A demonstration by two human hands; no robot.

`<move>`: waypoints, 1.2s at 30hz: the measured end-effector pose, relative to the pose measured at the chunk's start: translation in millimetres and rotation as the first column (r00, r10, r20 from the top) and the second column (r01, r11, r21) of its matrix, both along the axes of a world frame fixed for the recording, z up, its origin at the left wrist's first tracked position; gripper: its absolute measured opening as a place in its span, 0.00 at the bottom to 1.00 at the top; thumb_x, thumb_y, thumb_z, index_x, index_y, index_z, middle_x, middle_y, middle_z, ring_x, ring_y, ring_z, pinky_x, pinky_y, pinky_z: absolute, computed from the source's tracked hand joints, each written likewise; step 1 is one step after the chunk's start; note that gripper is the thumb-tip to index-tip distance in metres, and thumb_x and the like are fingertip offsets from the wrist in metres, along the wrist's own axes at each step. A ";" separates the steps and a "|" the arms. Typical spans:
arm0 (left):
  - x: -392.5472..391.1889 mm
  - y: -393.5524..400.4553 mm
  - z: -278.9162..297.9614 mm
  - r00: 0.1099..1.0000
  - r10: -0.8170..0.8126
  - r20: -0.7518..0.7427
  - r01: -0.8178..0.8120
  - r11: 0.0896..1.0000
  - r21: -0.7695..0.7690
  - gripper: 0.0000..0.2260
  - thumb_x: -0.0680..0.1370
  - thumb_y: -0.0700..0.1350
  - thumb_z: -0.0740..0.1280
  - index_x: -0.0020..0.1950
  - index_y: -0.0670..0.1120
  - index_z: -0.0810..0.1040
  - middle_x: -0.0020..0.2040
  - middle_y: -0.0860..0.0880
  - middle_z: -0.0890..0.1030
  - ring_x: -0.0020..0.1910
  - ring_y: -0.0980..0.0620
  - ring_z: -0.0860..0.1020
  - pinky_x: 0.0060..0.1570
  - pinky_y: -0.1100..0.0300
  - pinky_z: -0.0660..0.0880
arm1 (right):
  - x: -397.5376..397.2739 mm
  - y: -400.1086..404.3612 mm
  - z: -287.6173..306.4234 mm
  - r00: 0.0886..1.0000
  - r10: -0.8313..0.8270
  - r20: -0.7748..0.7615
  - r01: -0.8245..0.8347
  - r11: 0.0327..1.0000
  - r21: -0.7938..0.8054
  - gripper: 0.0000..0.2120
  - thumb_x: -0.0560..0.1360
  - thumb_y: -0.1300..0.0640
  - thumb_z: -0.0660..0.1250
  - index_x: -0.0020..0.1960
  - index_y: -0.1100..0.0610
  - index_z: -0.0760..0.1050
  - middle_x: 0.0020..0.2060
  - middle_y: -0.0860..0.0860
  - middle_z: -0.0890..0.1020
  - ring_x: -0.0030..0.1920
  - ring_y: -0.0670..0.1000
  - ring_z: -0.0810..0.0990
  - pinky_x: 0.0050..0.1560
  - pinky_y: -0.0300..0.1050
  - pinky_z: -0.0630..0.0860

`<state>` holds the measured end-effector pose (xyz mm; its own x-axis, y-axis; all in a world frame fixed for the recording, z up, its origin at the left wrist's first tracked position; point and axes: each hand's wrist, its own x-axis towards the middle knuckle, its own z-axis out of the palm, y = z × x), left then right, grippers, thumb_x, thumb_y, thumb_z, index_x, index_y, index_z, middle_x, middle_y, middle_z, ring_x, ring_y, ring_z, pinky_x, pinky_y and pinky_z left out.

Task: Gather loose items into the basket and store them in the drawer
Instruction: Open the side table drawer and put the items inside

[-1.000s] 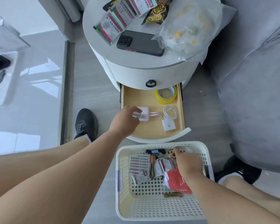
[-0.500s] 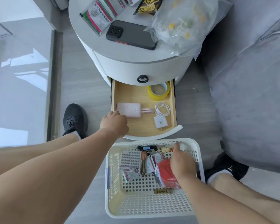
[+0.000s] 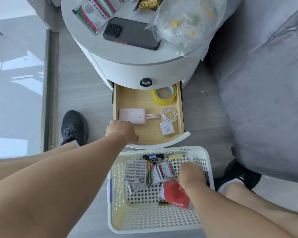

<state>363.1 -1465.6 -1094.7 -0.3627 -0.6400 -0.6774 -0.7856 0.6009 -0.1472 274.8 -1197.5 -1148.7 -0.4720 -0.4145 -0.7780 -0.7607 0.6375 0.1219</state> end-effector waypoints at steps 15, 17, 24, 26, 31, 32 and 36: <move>14.0 -1.5 -1.8 0.959 -0.146 -0.241 0.158 0.987 0.030 0.20 0.79 0.42 0.64 0.67 0.61 0.77 0.69 0.51 0.75 0.68 0.46 0.69 0.68 0.48 0.69 | 10.1 14.8 1.5 0.941 0.198 0.273 -0.208 0.978 0.005 0.03 0.78 0.58 0.68 0.52 0.56 0.78 0.43 0.50 0.80 0.45 0.52 0.80 0.50 0.50 0.83; 15.7 -4.5 -5.2 0.927 -0.256 -0.273 0.303 0.942 0.143 0.20 0.82 0.46 0.60 0.70 0.66 0.75 0.75 0.55 0.70 0.73 0.47 0.65 0.73 0.45 0.64 | 2.9 8.7 10.9 0.917 0.239 0.318 -0.226 0.971 -0.077 0.07 0.79 0.52 0.66 0.52 0.55 0.75 0.43 0.50 0.79 0.44 0.52 0.80 0.49 0.50 0.83; 8.9 -6.9 -12.3 0.938 -0.340 -0.059 0.345 0.930 0.125 0.20 0.81 0.49 0.55 0.68 0.56 0.79 0.73 0.50 0.68 0.69 0.45 0.64 0.69 0.46 0.66 | -38.1 -22.7 68.3 0.896 0.424 0.129 -0.283 0.771 -0.570 0.08 0.72 0.58 0.56 0.36 0.50 0.63 0.26 0.45 0.67 0.28 0.49 0.66 0.35 0.46 0.75; 11.3 -2.7 -14.2 0.961 -0.264 -0.087 0.272 0.957 0.102 0.20 0.80 0.48 0.56 0.66 0.56 0.81 0.71 0.50 0.69 0.68 0.45 0.65 0.68 0.48 0.65 | -47.4 -35.5 84.6 0.944 0.329 0.007 -0.213 0.624 -0.752 0.09 0.72 0.59 0.54 0.34 0.49 0.63 0.22 0.45 0.65 0.23 0.46 0.64 0.29 0.38 0.65; 32.0 -1.9 -6.0 0.940 -0.178 -0.293 0.165 0.984 -0.068 0.18 0.81 0.49 0.56 0.63 0.57 0.83 0.67 0.52 0.74 0.66 0.48 0.69 0.68 0.51 0.65 | -67.3 -105.3 107.6 0.973 -0.229 0.026 0.135 0.473 -0.870 0.07 0.74 0.58 0.60 0.40 0.51 0.75 0.31 0.48 0.80 0.32 0.55 0.77 0.30 0.46 0.73; 38.5 -2.9 -3.6 0.933 -0.166 -0.319 0.129 0.983 -0.132 0.18 0.81 0.48 0.56 0.61 0.56 0.84 0.65 0.52 0.76 0.65 0.48 0.70 0.69 0.51 0.65 | -69.1 -123.0 105.6 0.950 -0.302 0.084 0.238 0.520 -0.820 0.07 0.76 0.57 0.61 0.43 0.50 0.76 0.35 0.48 0.82 0.37 0.55 0.78 0.34 0.46 0.74; 55.9 -0.9 -6.1 0.904 -0.159 -0.397 0.078 0.974 -0.212 0.17 0.81 0.48 0.56 0.57 0.54 0.84 0.62 0.54 0.77 0.63 0.49 0.70 0.71 0.51 0.63 | -58.0 -165.0 80.2 0.945 -0.258 0.201 0.325 0.810 -0.488 0.07 0.79 0.52 0.62 0.50 0.47 0.79 0.48 0.47 0.83 0.46 0.54 0.81 0.44 0.46 0.76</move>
